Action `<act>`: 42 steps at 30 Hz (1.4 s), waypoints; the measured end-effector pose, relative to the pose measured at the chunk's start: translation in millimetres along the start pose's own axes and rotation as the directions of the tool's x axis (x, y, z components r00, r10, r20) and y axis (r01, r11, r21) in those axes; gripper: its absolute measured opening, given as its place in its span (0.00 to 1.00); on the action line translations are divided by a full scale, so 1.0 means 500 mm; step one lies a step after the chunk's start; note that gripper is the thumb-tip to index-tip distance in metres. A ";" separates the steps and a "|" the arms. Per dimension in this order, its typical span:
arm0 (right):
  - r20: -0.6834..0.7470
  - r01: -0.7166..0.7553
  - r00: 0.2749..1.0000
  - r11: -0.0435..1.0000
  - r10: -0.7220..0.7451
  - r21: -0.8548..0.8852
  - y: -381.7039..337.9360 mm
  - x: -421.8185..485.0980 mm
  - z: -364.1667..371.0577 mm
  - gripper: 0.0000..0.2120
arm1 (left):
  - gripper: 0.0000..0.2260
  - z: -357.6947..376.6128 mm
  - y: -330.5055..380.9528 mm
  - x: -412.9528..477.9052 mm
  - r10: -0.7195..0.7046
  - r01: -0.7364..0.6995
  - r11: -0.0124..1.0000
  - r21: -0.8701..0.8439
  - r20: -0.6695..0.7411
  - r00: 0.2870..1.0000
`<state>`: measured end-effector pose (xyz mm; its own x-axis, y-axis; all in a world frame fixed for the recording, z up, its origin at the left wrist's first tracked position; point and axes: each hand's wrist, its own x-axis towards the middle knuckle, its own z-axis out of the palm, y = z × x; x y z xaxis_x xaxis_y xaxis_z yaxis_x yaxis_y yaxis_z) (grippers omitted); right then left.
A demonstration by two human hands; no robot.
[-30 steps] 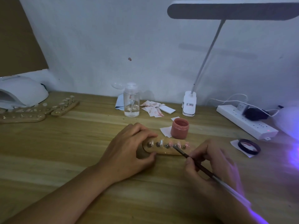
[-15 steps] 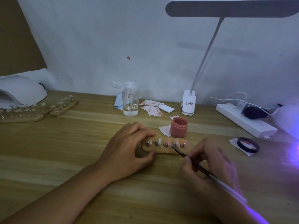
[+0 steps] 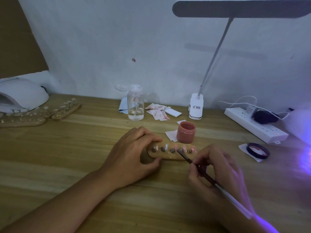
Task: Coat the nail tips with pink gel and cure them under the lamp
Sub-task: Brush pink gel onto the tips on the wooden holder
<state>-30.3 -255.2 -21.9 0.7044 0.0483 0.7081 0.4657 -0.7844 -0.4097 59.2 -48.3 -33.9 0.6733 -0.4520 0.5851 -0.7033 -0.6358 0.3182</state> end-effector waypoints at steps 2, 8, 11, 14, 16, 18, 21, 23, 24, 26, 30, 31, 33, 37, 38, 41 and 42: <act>0.008 -0.005 1.000 1.000 0.005 0.005 -0.001 -0.001 -0.001 0.05 | 0.20 0.000 0.000 0.000 -0.001 0.001 1.000 0.003 0.007 1.000; -0.006 -0.023 1.000 1.000 0.023 0.014 -0.002 -0.003 -0.002 0.05 | 0.21 0.001 0.000 0.000 0.003 -0.003 1.000 0.012 0.014 1.000; -0.022 -0.036 0.999 0.999 0.036 0.036 -0.001 -0.002 -0.003 0.04 | 0.20 0.001 0.000 0.000 0.004 -0.004 1.000 0.011 0.010 1.000; -0.023 -0.025 0.999 0.999 0.026 0.045 -0.002 -0.001 -0.002 0.05 | 0.20 0.002 -0.002 0.000 -0.005 0.005 1.000 0.014 0.011 1.000; -0.084 -0.049 0.995 0.996 0.055 0.069 -0.003 -0.002 -0.003 0.05 | 0.20 0.005 -0.005 0.001 -0.016 0.016 1.000 0.007 0.027 1.000; -0.141 -0.086 0.985 0.990 0.102 0.112 -0.004 -0.002 -0.005 0.06 | 0.19 0.010 -0.012 0.002 -0.039 0.041 0.999 -0.021 0.047 0.998; -0.100 -0.057 0.993 0.993 0.067 0.102 -0.006 -0.001 -0.005 0.08 | 0.18 0.014 -0.021 0.006 -0.099 0.104 0.991 -0.086 0.058 0.993; -0.067 -0.054 0.996 0.993 0.061 0.103 -0.005 -0.003 -0.004 0.08 | 0.18 0.016 -0.026 0.008 -0.121 0.126 0.986 -0.108 0.054 0.991; -0.057 -0.066 0.996 0.993 0.072 0.100 -0.004 -0.004 -0.004 0.07 | 0.18 0.017 -0.027 0.008 -0.124 0.129 0.985 -0.112 0.053 0.991; -0.032 -0.096 0.995 0.992 0.099 0.086 -0.001 -0.007 -0.004 0.08 | 0.18 0.018 -0.028 0.007 -0.124 0.130 0.985 -0.111 0.053 0.991; 0.014 -0.085 0.996 0.994 0.084 0.066 -0.006 -0.006 -0.003 0.06 | 0.19 0.020 -0.027 0.007 -0.117 0.122 0.985 -0.122 0.046 0.992; 0.020 -0.074 0.997 0.996 0.073 0.051 -0.007 -0.005 -0.002 0.06 | 0.19 0.020 -0.027 0.007 -0.111 0.116 0.986 -0.119 0.044 0.993; 0.035 -0.072 0.997 0.997 0.071 0.035 -0.009 -0.004 0.000 0.05 | 0.18 0.020 -0.026 0.007 -0.105 0.109 0.988 -0.114 0.041 0.994; 0.014 -0.061 0.998 0.998 0.061 0.005 -0.007 -0.002 0.002 0.05 | 0.18 0.020 -0.027 0.006 -0.100 0.103 0.989 -0.106 0.035 0.994; 0.005 -0.066 0.998 0.998 0.066 0.008 -0.007 -0.002 0.002 0.05 | 0.18 0.020 -0.028 0.006 -0.100 0.103 0.989 -0.105 0.034 0.994; 0.012 -0.081 0.997 0.996 0.081 0.030 -0.009 -0.003 -0.001 0.05 | 0.18 0.022 -0.028 0.006 -0.101 0.104 0.989 -0.102 0.034 0.994; 0.018 -0.086 0.996 0.996 0.085 0.034 -0.009 -0.003 -0.002 0.05 | 0.18 0.022 -0.029 0.006 -0.099 0.102 0.990 -0.099 0.035 0.994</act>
<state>-34.0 -252.1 -20.6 0.7510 -0.0075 0.6602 0.4217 -0.7640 -0.4884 73.9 -47.6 -45.1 0.7474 -0.4079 0.5244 -0.6497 -0.6138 0.4485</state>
